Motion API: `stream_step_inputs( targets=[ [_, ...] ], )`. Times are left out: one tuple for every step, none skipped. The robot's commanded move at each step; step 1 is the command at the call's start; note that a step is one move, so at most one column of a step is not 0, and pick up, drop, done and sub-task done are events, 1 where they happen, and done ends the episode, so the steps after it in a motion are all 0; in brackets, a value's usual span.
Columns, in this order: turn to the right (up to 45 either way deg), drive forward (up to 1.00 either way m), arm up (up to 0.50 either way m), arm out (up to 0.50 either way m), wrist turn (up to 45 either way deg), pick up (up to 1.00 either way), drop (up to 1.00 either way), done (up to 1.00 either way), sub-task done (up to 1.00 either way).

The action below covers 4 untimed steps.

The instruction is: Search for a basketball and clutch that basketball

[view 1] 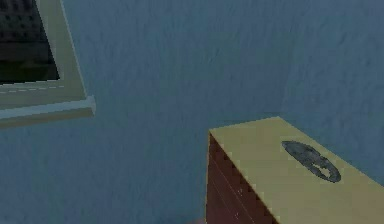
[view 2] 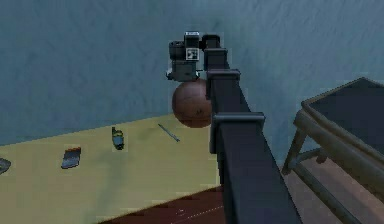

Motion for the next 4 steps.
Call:
stream_step_inputs(
  targets=[
    [0.0,0.0,0.0,0.0,12.0,0.0,0.0,0.0,0.0],
    [0.0,0.0,-0.16,0.0,0.0,0.0,0.0,0.0,0.0],
    [0.0,0.0,0.0,0.0,0.0,1.0,0.0,0.0,0.0],
    [0.0,0.0,0.1,0.0,0.0,0.0,0.0,0.0,0.0]
  ],
)
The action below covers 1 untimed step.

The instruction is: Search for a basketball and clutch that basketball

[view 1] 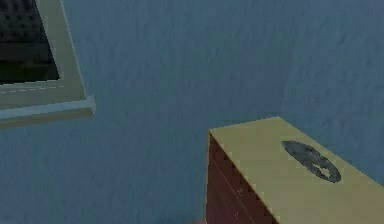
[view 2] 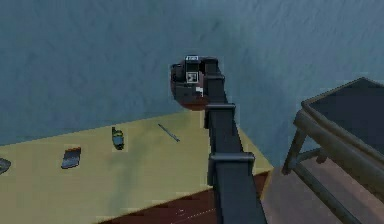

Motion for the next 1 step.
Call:
stream_step_inputs(
  targets=[
    [0.0,0.0,0.0,0.0,0.0,0.0,0.0,1.0,0.0]
  ],
)
